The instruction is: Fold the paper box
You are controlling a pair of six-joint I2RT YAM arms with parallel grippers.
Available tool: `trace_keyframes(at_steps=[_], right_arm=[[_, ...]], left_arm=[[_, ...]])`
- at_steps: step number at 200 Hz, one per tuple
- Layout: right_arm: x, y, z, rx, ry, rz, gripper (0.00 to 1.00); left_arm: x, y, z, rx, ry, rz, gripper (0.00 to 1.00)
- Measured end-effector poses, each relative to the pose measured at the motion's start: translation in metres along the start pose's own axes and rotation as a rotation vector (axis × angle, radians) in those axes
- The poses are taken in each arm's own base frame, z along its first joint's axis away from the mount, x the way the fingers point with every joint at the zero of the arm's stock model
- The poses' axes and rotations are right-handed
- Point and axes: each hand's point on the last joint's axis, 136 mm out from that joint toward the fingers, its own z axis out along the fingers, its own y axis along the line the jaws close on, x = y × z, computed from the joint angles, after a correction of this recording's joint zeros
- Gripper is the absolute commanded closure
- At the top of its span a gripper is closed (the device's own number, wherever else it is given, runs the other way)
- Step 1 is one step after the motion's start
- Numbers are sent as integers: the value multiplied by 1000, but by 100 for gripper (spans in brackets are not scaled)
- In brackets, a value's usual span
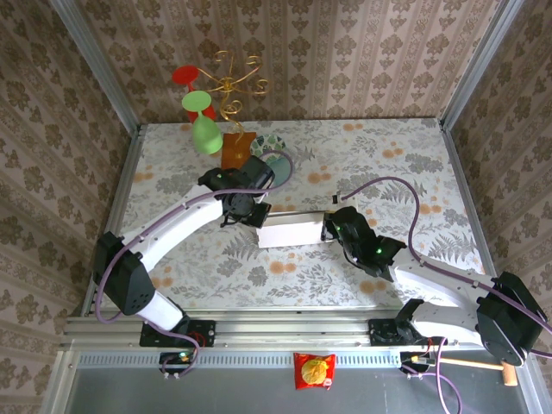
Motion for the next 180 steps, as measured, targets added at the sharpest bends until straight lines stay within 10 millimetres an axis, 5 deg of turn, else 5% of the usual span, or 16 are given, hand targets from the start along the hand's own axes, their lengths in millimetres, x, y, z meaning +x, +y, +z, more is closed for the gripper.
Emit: trace_keyframes(at_steps=[180], right_arm=[[1,0,-4,5,36,100,100]], left_arm=[[11,-6,2,31,-107,-161,100]])
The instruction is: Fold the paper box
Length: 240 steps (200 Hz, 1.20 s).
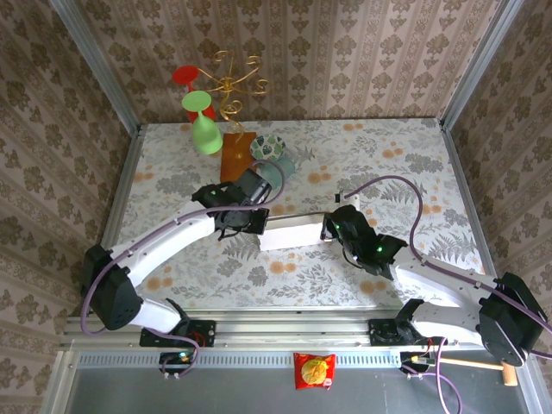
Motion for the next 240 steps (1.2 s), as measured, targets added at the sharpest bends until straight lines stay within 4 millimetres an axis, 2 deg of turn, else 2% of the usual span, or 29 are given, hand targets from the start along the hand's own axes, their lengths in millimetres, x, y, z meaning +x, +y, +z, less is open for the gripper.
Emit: trace_keyframes(at_steps=[47,111,154,197,220,240], right_arm=[[1,1,-4,3,28,75,98],[6,-3,-7,29,77,173,75],[4,-9,-19,71,129,270,59],[-21,-7,-36,98,145,543,46],[-32,5,-42,90,172,718,41],[-32,20,-36,94,225,891,37]], left_arm=[[2,-2,0,16,-33,-18,100],[3,-2,2,3,-54,-18,100],[3,-2,2,2,-57,-18,100],[3,-2,2,2,-58,-20,100],[3,-3,2,4,-58,-19,100],[3,-3,2,5,-58,-18,100]])
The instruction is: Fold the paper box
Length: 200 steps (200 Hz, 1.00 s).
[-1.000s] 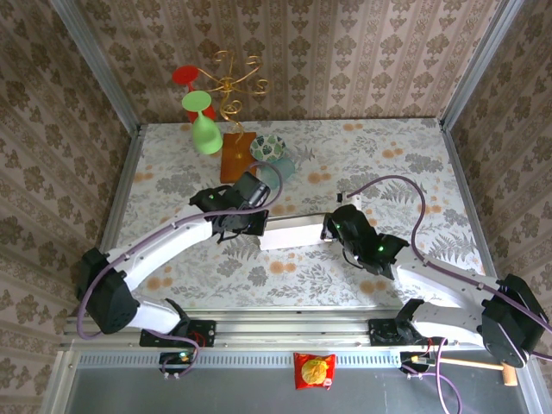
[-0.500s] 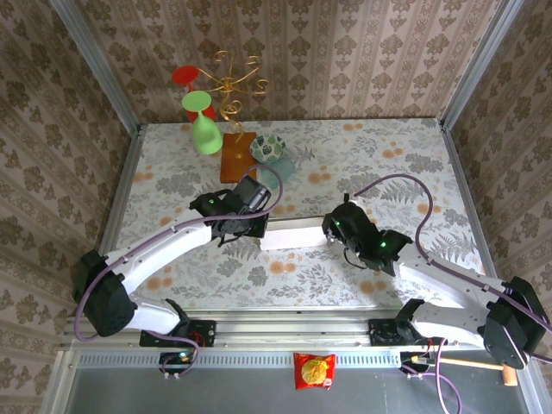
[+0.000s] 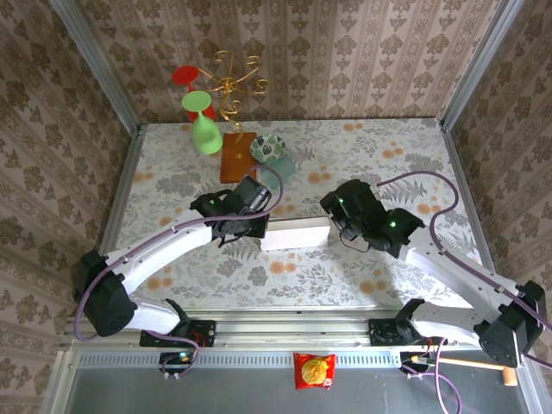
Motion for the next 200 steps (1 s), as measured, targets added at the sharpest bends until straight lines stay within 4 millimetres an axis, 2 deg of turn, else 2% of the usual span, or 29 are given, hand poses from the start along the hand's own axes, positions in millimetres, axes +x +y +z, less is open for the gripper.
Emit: trace_keyframes(at_steps=[32,55,71,120,171,200], right_arm=[[28,0,18,148,77,195,29],[44,21,24,216,114,301,27],[52,25,29,245,123,358,24],[73,9,48,394,149,412,25],[85,16,45,453,171,408,25],[92,11,55,495,173,402,26]], left_arm=[[0,0,1,-2,-4,-3,100],[-1,1,2,-3,-11,-4,100],[0,1,1,0,-15,-6,100],[1,-1,1,1,-23,0,100],[3,-2,0,3,-30,8,100],[4,-3,-1,4,-33,14,100]])
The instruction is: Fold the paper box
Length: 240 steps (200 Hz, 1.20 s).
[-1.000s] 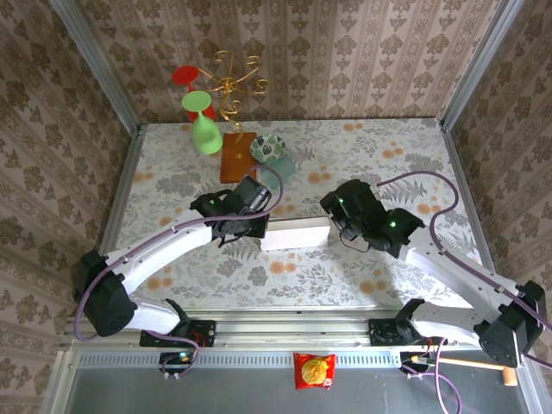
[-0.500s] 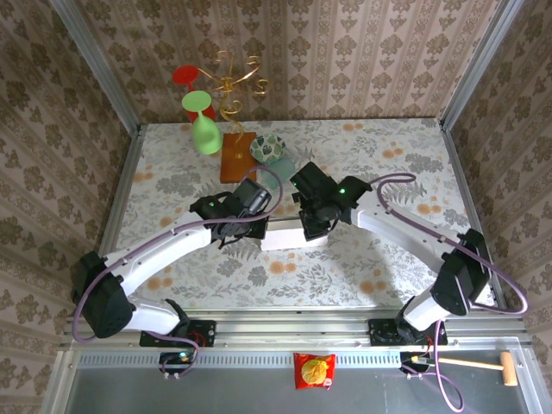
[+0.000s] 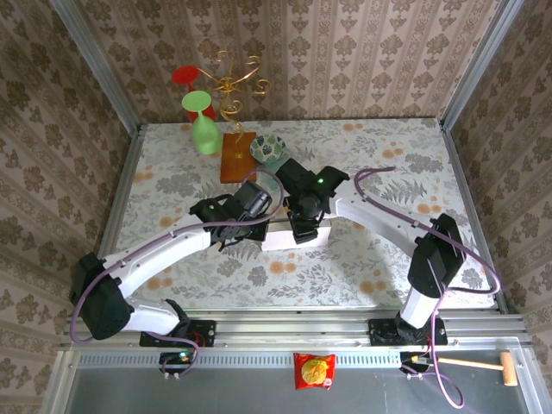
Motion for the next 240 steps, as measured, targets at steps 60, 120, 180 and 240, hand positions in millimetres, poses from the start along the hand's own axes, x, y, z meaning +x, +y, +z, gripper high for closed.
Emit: trace_keyframes(at_steps=[60,120,180,240], right_arm=[[5,-1,23,33,-2,-5,30],[11,9,26,-11,17,-5,48],[11,11,29,-23,21,-6,54],[12,13,30,-31,25,-6,53]], left_arm=[[1,0,-1,3,-6,2,100],[2,0,-1,1,-3,3,100],[4,3,-3,23,33,-34,100],[6,3,-5,82,82,-107,100]])
